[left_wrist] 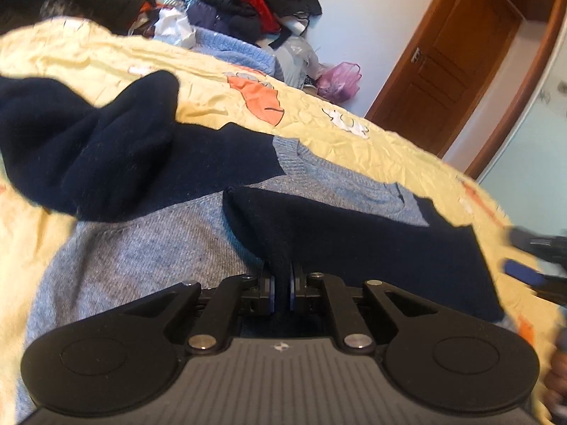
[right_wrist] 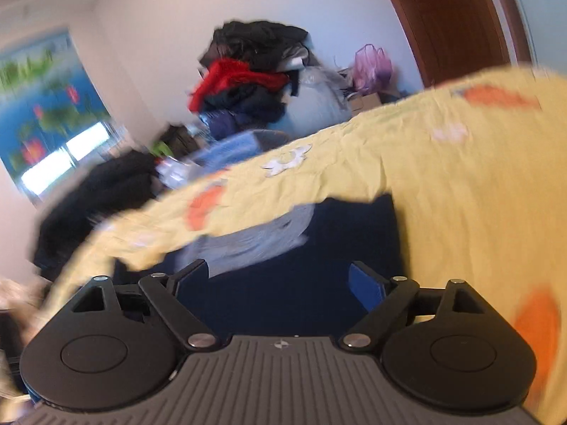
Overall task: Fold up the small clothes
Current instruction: 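Grasp the other navy sleeve with the left gripper and fold it across the chest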
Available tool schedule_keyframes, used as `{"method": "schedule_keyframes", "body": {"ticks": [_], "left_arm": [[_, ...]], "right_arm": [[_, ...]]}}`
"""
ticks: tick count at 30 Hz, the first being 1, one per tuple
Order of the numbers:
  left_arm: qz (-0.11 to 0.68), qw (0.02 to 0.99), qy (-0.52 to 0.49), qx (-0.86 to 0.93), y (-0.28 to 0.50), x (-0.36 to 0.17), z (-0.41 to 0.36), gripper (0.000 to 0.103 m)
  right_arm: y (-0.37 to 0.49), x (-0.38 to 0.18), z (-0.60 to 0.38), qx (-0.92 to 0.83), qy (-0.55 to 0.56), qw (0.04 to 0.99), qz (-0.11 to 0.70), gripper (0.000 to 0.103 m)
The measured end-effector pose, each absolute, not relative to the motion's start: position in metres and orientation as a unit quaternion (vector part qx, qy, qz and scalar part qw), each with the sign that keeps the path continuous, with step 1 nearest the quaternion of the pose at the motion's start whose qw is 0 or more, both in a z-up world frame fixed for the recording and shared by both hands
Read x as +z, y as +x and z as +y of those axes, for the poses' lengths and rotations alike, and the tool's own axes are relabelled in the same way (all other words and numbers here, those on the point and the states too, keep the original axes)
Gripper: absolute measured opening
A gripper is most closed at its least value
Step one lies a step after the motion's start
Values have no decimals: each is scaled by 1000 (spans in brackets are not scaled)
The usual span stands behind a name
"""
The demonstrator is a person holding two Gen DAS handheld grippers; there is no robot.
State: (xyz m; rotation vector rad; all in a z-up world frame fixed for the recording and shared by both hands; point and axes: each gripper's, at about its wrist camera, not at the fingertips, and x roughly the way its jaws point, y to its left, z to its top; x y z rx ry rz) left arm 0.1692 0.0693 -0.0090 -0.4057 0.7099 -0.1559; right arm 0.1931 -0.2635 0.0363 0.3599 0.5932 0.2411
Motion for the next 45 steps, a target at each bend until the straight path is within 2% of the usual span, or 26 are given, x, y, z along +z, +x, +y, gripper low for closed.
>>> {"method": "schedule_keyframes", "body": {"ticks": [3,5,7,9,15,20,24,25,27,29,32,37,42,43,44,45], "left_arm": [[346,910,-216,-80,169,-11,74,8],[346,910,-216,-80,169,-11,74,9],[346,909,-218,-80,169,-12,74,9],[344,907,-226,-82,169,-13,76,9],[349,901,-246,-78,160,-6,87,12],[285,920,-267,-26,116,23,138,25],[254,919,-297,54,113,36,208,27],[249,912,-319,71,117,36,227,27],[243,887,-382,91,128,29,267,35],[235,855,-449,113,138,17,301,50],[222,814,-524,115,150,-2,332,52],[221,792,-549,150,174,-20,348,52],[221,811,-516,165,181,-16,344,48],[227,819,-498,176,183,-14,341,22],[237,824,-479,186,184,-12,340,10],[243,828,-469,190,185,-10,339,10]], "right_arm": [[244,23,-244,96,107,924,354,79],[261,9,-232,81,60,919,382,79],[258,-3,-221,75,3,927,368,84],[249,-14,-214,74,-42,935,345,94],[253,-13,-217,75,-33,934,347,99],[253,-15,-218,75,-31,935,346,100],[252,-14,-219,76,-29,935,346,100],[252,-14,-219,77,-28,935,346,100],[251,-14,-220,77,-27,935,345,100],[251,-14,-219,77,-26,935,344,100],[250,-14,-218,78,-23,936,344,100],[250,-14,-219,79,-21,936,344,101],[251,-14,-219,80,-19,935,344,102],[251,-14,-219,81,-18,935,344,102],[251,-14,-219,82,-17,935,344,103],[251,-14,-219,83,-16,935,344,103]]}}
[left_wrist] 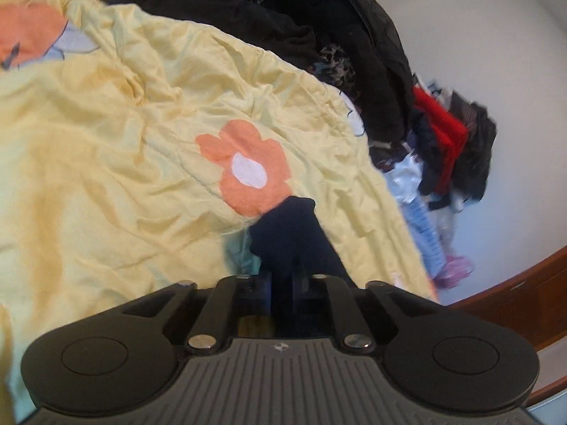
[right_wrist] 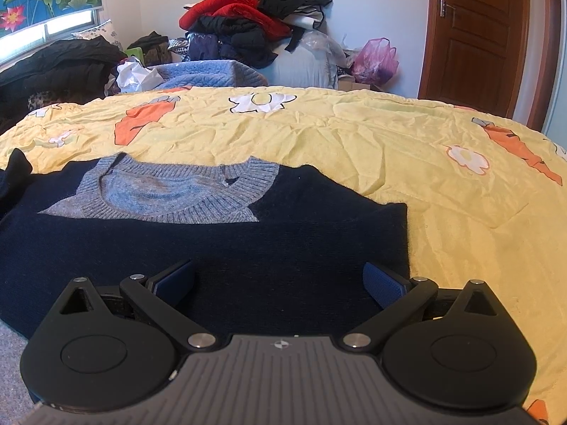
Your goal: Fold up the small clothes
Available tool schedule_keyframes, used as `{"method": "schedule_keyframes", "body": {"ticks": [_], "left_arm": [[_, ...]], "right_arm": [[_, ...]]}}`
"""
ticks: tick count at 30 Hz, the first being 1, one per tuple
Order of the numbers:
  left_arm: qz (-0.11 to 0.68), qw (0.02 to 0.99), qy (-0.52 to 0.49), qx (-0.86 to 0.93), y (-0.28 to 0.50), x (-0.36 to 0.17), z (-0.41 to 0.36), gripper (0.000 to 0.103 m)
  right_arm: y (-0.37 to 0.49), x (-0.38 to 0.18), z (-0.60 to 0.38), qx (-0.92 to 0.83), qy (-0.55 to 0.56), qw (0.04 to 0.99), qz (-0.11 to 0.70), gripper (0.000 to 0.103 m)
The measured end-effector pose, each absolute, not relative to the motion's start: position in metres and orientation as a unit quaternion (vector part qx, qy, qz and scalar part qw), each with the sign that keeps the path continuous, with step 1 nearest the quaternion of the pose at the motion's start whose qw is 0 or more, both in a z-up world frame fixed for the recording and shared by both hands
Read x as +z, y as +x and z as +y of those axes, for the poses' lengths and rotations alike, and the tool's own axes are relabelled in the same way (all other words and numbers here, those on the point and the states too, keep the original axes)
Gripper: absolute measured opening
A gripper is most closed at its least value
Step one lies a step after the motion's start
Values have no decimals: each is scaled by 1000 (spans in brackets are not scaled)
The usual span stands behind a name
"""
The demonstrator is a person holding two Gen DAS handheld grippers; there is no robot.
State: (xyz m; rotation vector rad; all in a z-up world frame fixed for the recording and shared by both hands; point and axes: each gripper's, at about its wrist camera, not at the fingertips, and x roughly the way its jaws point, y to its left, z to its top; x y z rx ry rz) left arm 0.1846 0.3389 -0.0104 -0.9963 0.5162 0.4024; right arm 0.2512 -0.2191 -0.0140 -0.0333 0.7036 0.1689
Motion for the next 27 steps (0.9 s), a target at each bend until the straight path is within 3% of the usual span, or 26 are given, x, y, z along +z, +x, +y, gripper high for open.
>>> {"method": "schedule_keyframes", "body": {"ticks": [6,13,18,22,24,26,27], "left_arm": [[220,893,-336,204,179,38,295,8],[136,982,-115,58,175,101,125,9],[252,961,-59,-93,187,48,9,9],[312,942,-19,-126,182,9,-26,11],[302,942,-20,-145,172,17,-21,25],[297,939,-34,-167,162,26,-8,69],[281,945,-35,-164,152,30,-1,78]], "right_arm": [[251,-14,-220,84,-13,935,343,103],[251,-14,-223,87,-3,936,341,103],[249,-13,-230,93,22,937,336,103],[249,-12,-236,98,40,937,332,103],[249,-12,-236,99,43,937,331,103],[249,-12,-237,101,47,937,330,103],[249,-12,-238,101,49,937,330,103]]}}
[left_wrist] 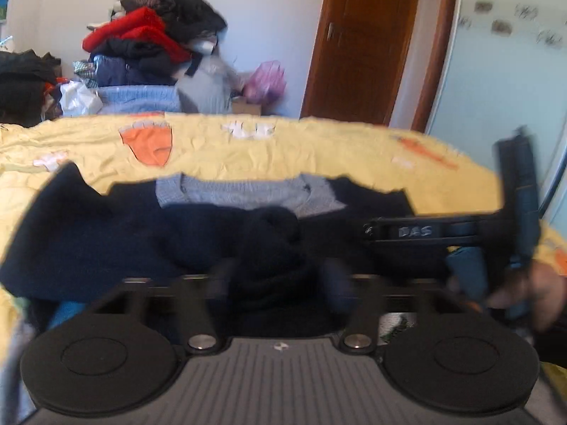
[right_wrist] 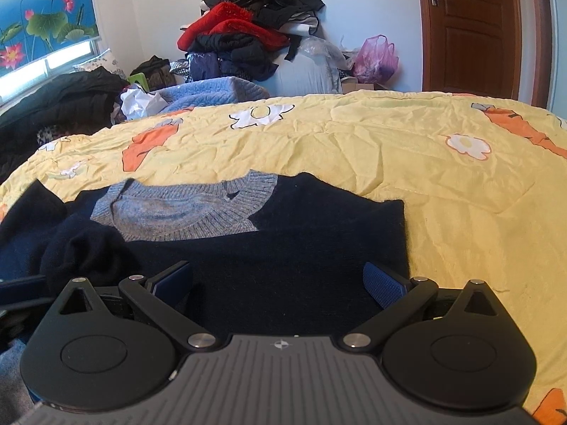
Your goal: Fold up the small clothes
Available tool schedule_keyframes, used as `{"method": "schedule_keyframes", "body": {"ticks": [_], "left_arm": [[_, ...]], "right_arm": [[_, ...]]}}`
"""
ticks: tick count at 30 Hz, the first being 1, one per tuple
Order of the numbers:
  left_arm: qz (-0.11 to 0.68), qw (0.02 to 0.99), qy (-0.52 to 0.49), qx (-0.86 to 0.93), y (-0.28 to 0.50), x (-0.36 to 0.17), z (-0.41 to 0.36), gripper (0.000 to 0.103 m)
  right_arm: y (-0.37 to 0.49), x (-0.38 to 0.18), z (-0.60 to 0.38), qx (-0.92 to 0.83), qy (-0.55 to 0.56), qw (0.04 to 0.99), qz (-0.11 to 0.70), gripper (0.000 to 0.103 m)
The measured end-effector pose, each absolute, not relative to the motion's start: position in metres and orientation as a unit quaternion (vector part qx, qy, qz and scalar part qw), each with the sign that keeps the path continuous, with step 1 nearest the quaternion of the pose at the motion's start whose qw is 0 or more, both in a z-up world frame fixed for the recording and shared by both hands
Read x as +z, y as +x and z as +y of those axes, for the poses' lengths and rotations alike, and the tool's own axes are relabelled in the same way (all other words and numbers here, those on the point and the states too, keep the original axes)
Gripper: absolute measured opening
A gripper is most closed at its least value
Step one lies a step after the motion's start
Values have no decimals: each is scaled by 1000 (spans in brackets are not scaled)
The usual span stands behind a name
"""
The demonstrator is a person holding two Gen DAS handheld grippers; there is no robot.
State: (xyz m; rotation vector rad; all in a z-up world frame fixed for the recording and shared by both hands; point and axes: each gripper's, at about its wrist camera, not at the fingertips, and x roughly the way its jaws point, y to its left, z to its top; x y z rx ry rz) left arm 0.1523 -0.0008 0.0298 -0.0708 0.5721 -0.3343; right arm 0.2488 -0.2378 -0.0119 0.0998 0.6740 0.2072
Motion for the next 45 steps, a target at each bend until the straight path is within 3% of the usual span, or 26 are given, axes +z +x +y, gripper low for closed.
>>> {"method": "schedule_keyframes", "body": {"ticks": [1,7,9,13,16,18,20,22,24,26,36,45], "left_arm": [[255,955,-30,-150,137,36,-2,84],[266,958,-57,-93,96,26,36,84],[267,958,-66,-77,85,23,46,84],[292,949,-109,-51,80,9,65,84],[291,947,-135,-23,87,7,74,84],[300,943,-144,-22,90,4,77,84],[295,944,-147,-22,88,4,79,84],[294,943,-153,-22,89,4,80,84],[294,942,-161,-22,89,3,83,84],[292,942,-164,-22,88,3,84,84],[289,941,-174,-22,88,3,84,85],[291,941,-169,-20,89,3,83,85]], "right_arm": [[249,-12,-238,102,50,937,330,103],[251,-11,-233,101,28,935,340,103],[253,-1,-224,102,15,925,366,94],[238,31,-209,183,123,908,356,99],[245,26,-174,222,132,874,412,92],[251,18,-154,224,122,863,437,81],[253,12,-138,221,107,862,443,77],[250,10,-127,214,91,872,430,62],[248,12,-125,211,93,877,421,22],[249,19,-132,229,123,871,416,22],[252,92,-200,199,59,923,324,21],[253,36,-255,129,69,912,384,21]]}}
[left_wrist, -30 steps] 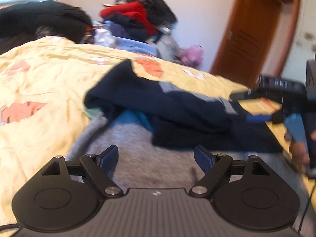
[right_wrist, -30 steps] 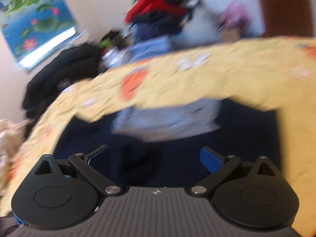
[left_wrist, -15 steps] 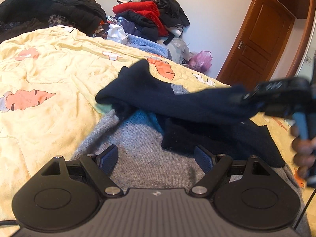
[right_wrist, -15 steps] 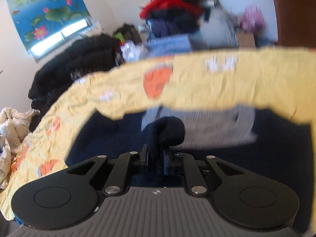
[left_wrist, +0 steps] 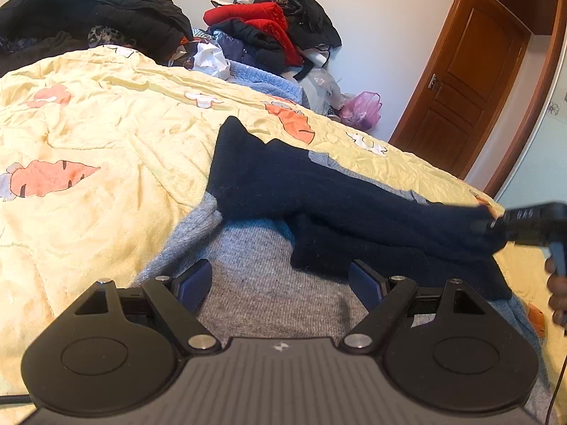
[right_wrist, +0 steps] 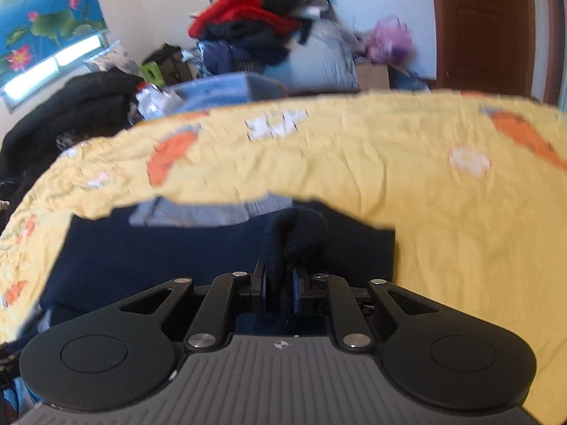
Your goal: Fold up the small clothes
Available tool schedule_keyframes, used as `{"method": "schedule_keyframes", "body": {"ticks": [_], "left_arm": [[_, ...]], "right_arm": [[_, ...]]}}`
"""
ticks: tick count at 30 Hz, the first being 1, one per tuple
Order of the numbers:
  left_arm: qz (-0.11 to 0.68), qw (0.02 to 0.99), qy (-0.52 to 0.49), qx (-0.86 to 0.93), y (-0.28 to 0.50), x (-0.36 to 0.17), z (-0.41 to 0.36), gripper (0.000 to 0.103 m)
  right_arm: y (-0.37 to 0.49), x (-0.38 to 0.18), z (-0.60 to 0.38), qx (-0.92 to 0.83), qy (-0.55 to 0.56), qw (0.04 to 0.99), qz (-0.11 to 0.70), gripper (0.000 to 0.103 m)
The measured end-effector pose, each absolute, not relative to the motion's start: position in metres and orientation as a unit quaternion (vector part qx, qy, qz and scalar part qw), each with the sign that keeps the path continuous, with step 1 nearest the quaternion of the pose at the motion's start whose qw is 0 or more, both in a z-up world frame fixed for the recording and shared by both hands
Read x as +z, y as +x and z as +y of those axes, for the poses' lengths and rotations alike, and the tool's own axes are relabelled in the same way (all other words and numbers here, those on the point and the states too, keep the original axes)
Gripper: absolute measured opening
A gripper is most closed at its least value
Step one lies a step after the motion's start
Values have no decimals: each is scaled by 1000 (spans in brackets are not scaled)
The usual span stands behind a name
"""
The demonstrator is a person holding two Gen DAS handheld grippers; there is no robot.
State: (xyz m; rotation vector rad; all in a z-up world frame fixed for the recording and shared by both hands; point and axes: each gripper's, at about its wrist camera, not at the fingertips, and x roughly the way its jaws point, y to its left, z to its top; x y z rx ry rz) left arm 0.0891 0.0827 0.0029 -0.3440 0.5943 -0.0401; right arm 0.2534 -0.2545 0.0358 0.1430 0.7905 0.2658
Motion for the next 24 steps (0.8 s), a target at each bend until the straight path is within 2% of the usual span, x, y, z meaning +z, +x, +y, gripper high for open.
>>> {"method": "schedule_keyframes", "body": {"ticks": [5,7,10,15,20,22,24], "left_arm": [[293,942,-164,-17,89,3,81,85],[293,942,-164,-17,89,3,80,85],[293,942,-163,-17,89,3,80,85],[295,942,-158,-15,90,3,78,85],[297,942,-154,-14,90,4,77,86],[297,942,-154,-14,90,4,77,86],[298,942,-152,-14,90,4,77,86]], "right_arm": [[252,14,-250,118,72,907,398,22],[252,13,-253,115,83,907,397,25],[248,19,-257,97,83,911,391,43],[221,48,-254,74,100,944,305,44],[230,27,-208,118,4,934,336,50],[246,7,-211,102,8,924,368,49],[247,2,-222,104,33,934,341,46]]}}
